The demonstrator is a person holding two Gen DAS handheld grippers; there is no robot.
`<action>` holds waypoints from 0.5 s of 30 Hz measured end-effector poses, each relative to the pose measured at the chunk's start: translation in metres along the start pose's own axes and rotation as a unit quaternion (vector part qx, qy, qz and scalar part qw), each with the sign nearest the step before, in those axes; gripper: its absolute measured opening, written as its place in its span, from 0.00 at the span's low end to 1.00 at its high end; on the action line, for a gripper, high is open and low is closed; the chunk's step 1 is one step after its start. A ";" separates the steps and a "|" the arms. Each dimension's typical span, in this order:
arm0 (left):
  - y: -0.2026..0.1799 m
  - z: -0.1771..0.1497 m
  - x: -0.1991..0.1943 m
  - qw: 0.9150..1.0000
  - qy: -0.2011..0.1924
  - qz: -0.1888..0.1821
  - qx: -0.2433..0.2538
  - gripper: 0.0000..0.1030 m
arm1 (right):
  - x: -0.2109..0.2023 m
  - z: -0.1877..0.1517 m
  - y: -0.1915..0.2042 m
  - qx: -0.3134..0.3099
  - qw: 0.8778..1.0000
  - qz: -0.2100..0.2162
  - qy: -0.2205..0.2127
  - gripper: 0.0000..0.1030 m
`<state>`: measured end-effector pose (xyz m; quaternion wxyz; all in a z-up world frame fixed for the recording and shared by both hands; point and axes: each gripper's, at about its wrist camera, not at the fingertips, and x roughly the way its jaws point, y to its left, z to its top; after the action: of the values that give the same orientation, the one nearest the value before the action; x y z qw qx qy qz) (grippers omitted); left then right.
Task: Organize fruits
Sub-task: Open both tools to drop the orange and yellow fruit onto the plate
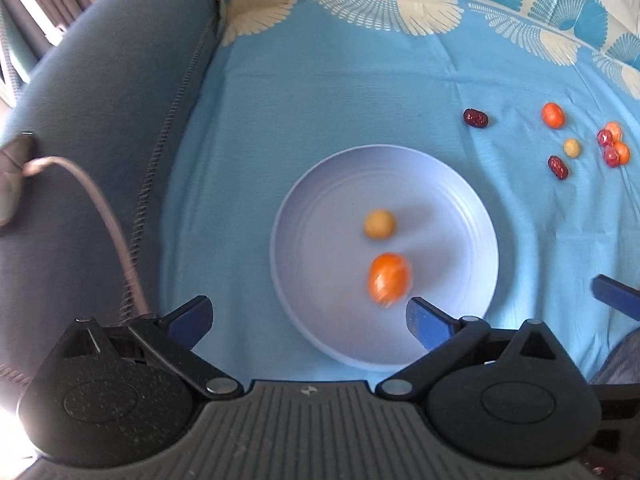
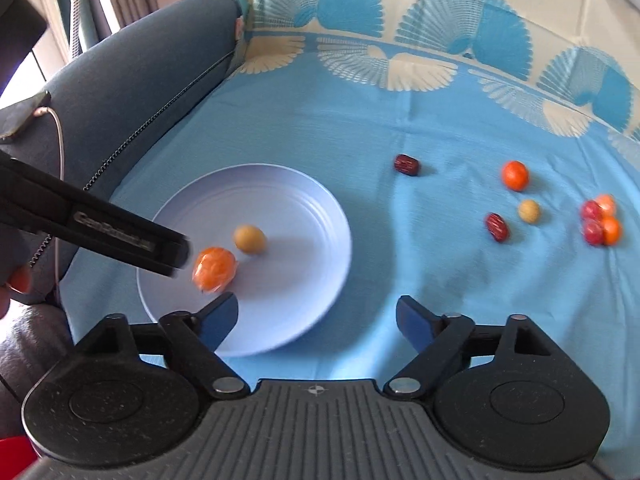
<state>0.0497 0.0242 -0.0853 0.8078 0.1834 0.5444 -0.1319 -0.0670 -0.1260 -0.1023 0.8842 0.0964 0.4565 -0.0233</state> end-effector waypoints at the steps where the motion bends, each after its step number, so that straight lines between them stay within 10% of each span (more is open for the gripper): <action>1: 0.001 -0.004 -0.012 1.000 0.000 0.000 0.002 1.00 | -0.011 -0.003 -0.002 0.006 1.000 0.001 0.000 0.86; 15: -0.005 -0.044 -0.206 0.996 -0.057 -0.045 0.056 1.00 | -0.149 -0.025 -0.014 0.040 0.994 -0.026 -0.095 0.86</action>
<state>-0.0664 0.0415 0.0903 0.8192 0.1963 0.4968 -0.2085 -0.1759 -0.1422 0.0027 0.9180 0.1173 0.3718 -0.0732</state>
